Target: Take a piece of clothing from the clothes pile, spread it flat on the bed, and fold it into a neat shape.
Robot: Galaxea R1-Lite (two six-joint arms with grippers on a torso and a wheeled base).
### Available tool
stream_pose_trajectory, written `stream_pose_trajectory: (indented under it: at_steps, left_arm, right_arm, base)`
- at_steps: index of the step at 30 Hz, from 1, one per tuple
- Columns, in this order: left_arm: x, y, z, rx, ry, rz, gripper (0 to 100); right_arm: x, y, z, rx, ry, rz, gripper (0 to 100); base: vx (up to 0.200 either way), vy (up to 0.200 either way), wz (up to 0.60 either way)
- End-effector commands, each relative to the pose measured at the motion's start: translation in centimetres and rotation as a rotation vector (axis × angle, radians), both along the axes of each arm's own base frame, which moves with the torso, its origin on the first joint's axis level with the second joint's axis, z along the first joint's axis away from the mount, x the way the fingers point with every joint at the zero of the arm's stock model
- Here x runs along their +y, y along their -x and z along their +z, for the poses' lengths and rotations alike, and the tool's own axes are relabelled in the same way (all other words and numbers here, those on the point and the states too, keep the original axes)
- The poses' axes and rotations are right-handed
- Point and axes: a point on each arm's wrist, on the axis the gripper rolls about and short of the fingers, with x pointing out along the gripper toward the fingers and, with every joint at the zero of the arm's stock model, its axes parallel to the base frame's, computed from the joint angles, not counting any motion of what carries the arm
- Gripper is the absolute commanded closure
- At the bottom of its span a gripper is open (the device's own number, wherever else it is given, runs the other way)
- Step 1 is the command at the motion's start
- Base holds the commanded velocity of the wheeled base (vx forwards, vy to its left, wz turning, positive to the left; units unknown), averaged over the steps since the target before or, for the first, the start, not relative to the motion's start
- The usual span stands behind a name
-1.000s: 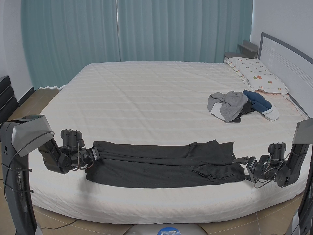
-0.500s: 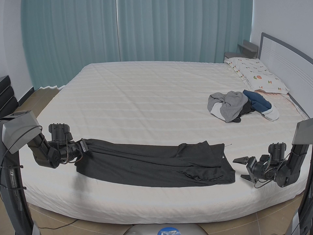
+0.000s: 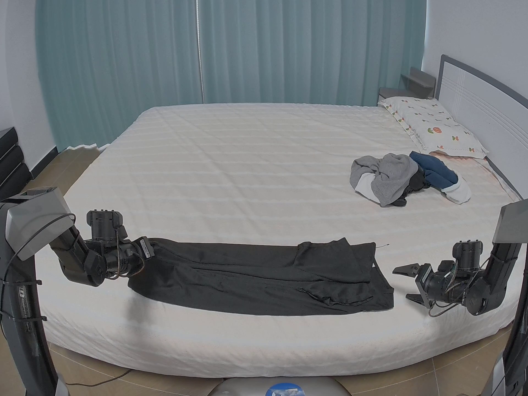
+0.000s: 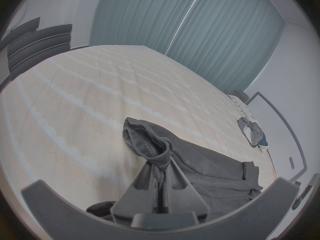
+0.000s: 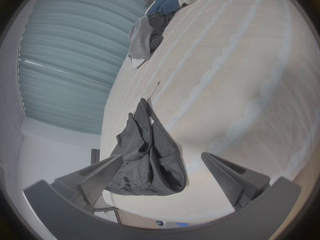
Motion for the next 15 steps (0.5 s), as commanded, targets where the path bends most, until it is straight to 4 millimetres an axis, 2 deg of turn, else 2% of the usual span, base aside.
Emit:
stream_pose_trajectory:
  at_steps: [1, 8, 15]
  left_arm:
    - [-0.04, 0.00, -0.11, 0.004, 0.008, 0.004, 100]
    - [-0.04, -0.12, -0.12, 0.001, 0.016, 0.008, 100]
    - [-0.17, -0.57, 0.23, -0.035, 0.069, 0.028, 100]
  right_arm:
    - [0.01, 0.00, -0.05, 0.002, -0.001, 0.000, 0]
    - [0.01, 0.00, -0.09, 0.003, 0.000, 0.001, 0]
    - [0.01, 0.00, -0.09, 0.003, 0.000, 0.001, 0]
  base:
    - [-0.200, 0.000, 0.00]
    - [-0.200, 0.000, 0.00]
    - [0.000, 0.000, 0.00]
